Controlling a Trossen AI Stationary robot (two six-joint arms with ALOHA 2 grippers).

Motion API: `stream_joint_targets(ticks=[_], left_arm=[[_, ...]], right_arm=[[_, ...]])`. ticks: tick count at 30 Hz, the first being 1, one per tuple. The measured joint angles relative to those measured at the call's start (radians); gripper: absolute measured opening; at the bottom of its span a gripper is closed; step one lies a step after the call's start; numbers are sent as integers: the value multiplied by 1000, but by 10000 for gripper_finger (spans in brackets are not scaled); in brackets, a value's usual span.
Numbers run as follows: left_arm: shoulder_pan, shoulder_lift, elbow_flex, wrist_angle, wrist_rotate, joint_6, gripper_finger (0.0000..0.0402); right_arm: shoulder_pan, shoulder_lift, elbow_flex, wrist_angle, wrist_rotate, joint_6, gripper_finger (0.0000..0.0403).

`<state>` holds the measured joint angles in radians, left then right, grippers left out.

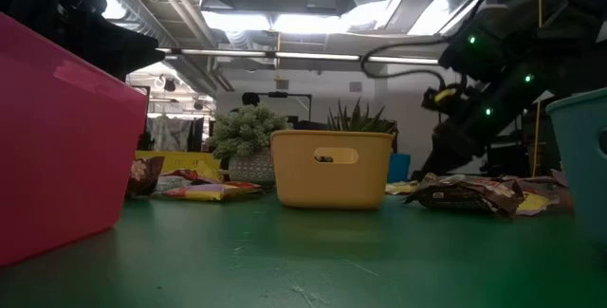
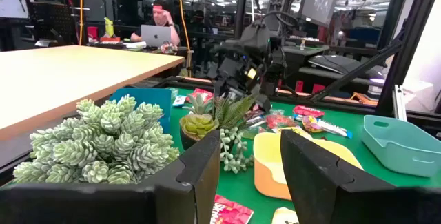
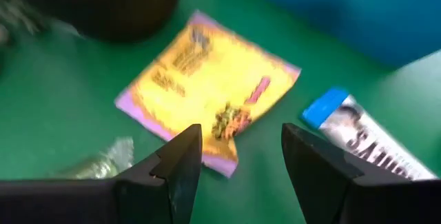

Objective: Sort candy
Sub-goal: Put the yellow candy into the blue bin

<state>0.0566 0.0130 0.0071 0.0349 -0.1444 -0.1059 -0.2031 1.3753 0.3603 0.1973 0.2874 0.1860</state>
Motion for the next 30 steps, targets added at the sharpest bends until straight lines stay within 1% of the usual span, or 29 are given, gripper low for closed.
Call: stream_joint_targets(ticks=[6, 9, 12, 18, 19, 23, 25, 27, 30], left_arm=[[0, 0, 0, 0, 0, 1, 140], [0, 0, 0, 0, 0, 1, 140], [0, 0, 0, 0, 0, 1, 140], [0, 0, 0, 0, 0, 1, 140], [0, 0, 0, 0, 0, 1, 140], [0, 0, 0, 0, 0, 1, 140], [0, 0, 0, 0, 0, 1, 140], [0, 0, 0, 0, 0, 1, 140], [0, 0, 0, 0, 0, 1, 140]], right_arm=[[0, 100, 3, 91, -19, 1, 196], [0, 131, 3, 133, -24, 1, 174], [1, 144, 3, 157, -34, -5, 133], [0, 145, 2, 156, -43, -10, 18], [0, 145, 2, 156, -43, -12, 10], [0, 127, 1, 143, -45, -15, 21], [0, 102, -2, 118, -47, -15, 18], [0, 64, -2, 81, -52, -18, 6], [0, -15, 13, -14, -51, -36, 7]])
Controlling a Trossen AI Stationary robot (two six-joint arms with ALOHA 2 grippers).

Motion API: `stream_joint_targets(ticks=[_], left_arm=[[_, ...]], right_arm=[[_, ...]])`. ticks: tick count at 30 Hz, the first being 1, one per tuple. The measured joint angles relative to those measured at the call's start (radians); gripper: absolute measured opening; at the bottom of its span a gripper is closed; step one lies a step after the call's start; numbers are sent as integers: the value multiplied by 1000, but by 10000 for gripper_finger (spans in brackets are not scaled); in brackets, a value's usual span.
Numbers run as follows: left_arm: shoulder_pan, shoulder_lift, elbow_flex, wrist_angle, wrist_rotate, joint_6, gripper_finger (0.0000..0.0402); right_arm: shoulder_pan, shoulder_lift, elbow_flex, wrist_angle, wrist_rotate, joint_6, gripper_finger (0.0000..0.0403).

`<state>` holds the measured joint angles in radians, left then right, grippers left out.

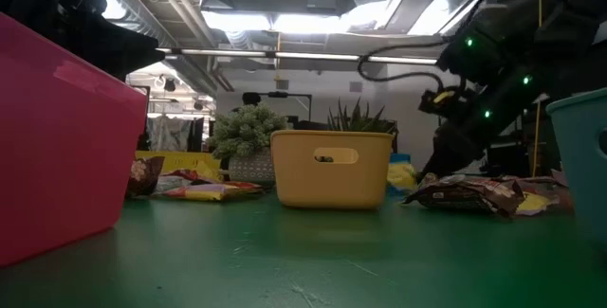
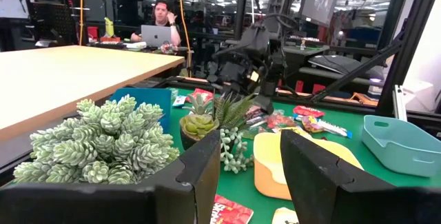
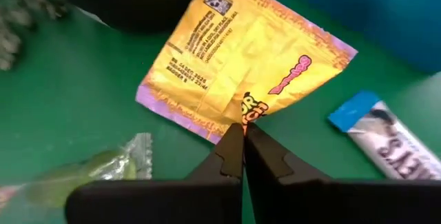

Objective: Sort candy
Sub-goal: Put the yellow candy into the blue bin

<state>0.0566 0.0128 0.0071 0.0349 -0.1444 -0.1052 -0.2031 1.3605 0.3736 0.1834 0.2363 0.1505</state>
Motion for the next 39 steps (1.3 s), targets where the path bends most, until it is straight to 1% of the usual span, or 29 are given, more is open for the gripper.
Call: stream_joint_targets(ticks=[5, 11, 15, 19, 23, 25, 29, 31, 35, 39], left_arm=[[0, 0, 0, 0, 0, 2, 140], [0, 0, 0, 0, 0, 1, 140], [0, 0, 0, 2, 0, 1, 140], [0, 0, 0, 3, 0, 0, 140], [0, 0, 0, 9, 0, 0, 140], [0, 0, 0, 26, 0, 0, 140], [-1, 0, 0, 77, 0, -1, 140], [-1, 0, 0, 117, 8, -1, 140], [-24, 21, 0, 210, 58, 1, 140], [-76, 74, 0, 259, 55, 2, 140]], right_arm=[[0, -142, 58, -155, 10, -19, 3], [0, -270, 162, -265, 92, -136, 2], [-3, -294, 231, -250, 188, -243, 2], [-62, -282, 279, -246, 203, -332, 1], [-164, -253, 283, -220, 181, -365, 1], [-219, -236, 284, -195, 126, -365, 1], [-306, -197, 284, -155, -27, -365, 1], [-336, -173, 284, -128, -71, -366, 1], [-372, -118, 284, -84, -91, -365, 1], [-389, -56, 284, -47, -91, -364, 1]])
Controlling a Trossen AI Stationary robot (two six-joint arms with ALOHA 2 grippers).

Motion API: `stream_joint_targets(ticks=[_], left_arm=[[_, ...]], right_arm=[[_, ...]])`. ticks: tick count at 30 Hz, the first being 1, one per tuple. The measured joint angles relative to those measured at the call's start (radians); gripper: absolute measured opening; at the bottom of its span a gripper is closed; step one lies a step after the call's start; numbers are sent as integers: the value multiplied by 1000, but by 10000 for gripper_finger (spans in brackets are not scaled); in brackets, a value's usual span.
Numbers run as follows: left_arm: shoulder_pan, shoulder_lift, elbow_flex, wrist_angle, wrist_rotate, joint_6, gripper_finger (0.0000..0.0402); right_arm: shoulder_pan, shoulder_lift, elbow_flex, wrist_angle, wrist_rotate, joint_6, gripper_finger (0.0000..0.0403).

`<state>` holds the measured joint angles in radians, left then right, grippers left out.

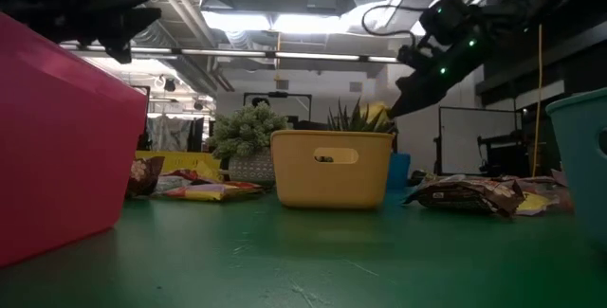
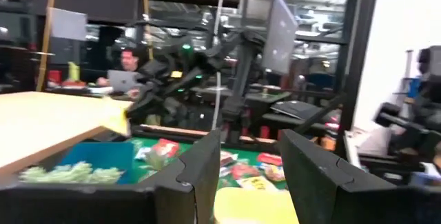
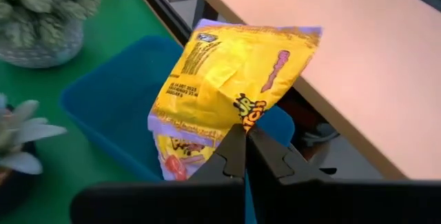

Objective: Sort candy
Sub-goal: Put the yellow candy into the blue bin, then put the brown chocolate bar into the red bin

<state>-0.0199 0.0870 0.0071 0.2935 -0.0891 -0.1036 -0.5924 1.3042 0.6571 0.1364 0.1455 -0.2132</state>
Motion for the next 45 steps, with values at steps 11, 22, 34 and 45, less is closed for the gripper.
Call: stream_joint_targets(ticks=[11, 22, 34, 45], left_arm=[[-157, 134, 0, 17, -145, 1, 140], [-279, 287, 3, 54, -216, -1, 133], [-361, 623, 194, -60, -258, 1, 131], [-360, 730, 235, 55, -226, -125, 131]], right_arm=[[3, 39, 0, 50, 1, -2, 42], [3, 38, 0, 46, 2, -2, 161], [4, -112, 1, -26, -51, 119, 177], [4, -250, 1, -79, -639, 443, 177]])
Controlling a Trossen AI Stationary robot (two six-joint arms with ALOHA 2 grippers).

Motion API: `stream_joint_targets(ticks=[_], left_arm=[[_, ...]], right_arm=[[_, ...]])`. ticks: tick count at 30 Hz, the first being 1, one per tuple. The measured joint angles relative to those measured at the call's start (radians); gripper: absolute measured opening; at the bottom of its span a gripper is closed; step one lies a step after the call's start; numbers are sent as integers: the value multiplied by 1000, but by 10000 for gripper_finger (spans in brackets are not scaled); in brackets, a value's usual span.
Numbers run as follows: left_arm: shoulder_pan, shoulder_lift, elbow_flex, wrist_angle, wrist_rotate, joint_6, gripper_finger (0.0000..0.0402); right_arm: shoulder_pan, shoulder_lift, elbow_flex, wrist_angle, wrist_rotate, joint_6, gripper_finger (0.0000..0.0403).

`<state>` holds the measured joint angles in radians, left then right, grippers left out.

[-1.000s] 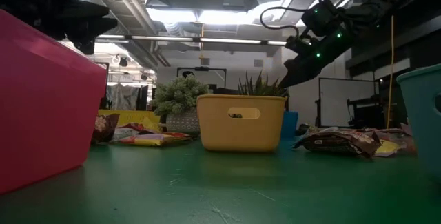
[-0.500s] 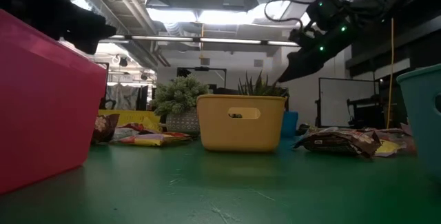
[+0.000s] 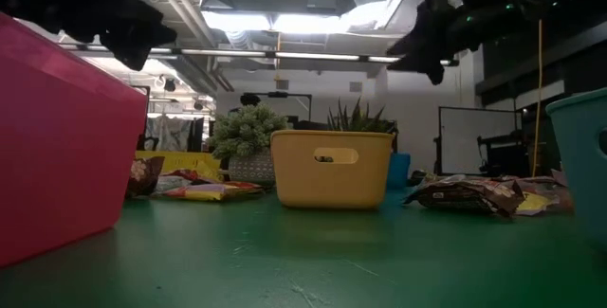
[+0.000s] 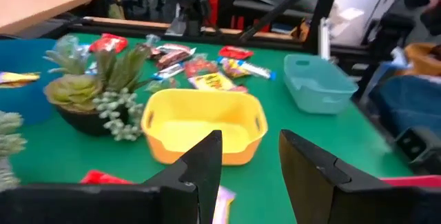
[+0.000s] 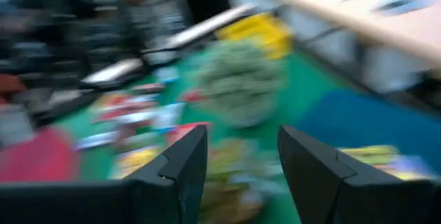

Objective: Sort candy
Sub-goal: Put the brown chocolate bar into the red bin

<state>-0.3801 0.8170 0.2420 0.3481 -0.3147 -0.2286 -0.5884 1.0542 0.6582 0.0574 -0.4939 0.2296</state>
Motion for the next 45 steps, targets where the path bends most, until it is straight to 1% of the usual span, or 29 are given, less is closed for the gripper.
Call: stream_joint_targets(ticks=[2, 3, 4, 6, 12, 16, 22, 29, 35, 41, 45], left_arm=[[0, 8, 0, -3, 12, -35, 134], [0, 15, 0, -2, 12, -59, 137], [0, 23, 0, -2, 12, -83, 142], [0, 39, 0, -3, 13, -121, 152], [0, 110, 0, -5, 13, -136, 189], [0, 165, 0, -42, -11, -136, 202], [0, 240, 0, -80, -8, -104, 201], [0, 316, 0, -112, -8, -102, 200], [0, 391, 0, -120, 42, -102, 200], [0, 452, 0, -130, 42, -102, 199], [0, 460, 0, -131, 42, -101, 186]], right_arm=[[1, 0, 0, -2, -110, 55, 177], [1, 1, 0, -3, -147, 76, 177], [1, 1, 0, -3, -172, 94, 177], [15, 1, 0, -8, -187, 117, 177], [87, 2, 0, -3, -144, 114, 177], [141, 2, 0, -3, -143, 114, 177], [228, 2, 0, -7, -143, 114, 177], [331, 2, 0, -8, -142, 114, 177], [407, 2, 0, -8, -141, 113, 177], [491, 2, 0, -38, -56, 112, 177], [557, 2, 0, -96, 45, 112, 177]])
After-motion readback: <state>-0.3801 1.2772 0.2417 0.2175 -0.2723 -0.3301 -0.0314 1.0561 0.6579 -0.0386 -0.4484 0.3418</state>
